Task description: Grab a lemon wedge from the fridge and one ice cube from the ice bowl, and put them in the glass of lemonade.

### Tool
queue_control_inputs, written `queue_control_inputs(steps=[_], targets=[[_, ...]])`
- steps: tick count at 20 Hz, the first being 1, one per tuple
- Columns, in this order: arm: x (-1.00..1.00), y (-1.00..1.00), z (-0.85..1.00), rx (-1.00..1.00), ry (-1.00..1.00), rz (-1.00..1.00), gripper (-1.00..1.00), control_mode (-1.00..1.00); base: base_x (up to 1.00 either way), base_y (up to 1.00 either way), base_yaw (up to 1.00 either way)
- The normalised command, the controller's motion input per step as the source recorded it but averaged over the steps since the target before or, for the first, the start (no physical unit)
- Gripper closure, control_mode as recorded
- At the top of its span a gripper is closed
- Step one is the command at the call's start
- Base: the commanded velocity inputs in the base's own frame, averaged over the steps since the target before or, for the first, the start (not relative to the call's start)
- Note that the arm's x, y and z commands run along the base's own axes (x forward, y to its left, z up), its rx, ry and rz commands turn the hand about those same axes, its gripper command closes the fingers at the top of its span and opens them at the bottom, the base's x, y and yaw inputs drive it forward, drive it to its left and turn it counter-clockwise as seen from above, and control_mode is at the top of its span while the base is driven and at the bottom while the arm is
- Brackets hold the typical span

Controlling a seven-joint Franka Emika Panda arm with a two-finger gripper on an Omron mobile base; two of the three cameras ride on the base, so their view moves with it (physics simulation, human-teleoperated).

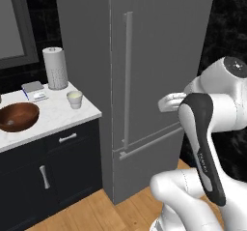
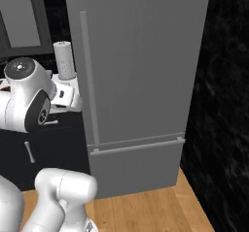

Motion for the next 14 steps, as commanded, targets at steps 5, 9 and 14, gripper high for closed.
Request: queue_control_inputs(steps=[5,9,14], targets=[[0.42,0.01,0.67,-0.14,-0.28,0.29,-1.00,-1.00,0.00,0.00,0.00],[0.97,0.06,0.00,-0.06,0.10,0.11,-1.00,-1.00,0.00,0.00,0.00],[0.93,-0.21,-0.25,0.00,0.07,0.15,-1.00,-1.00,0.00,0.00,0.00]])
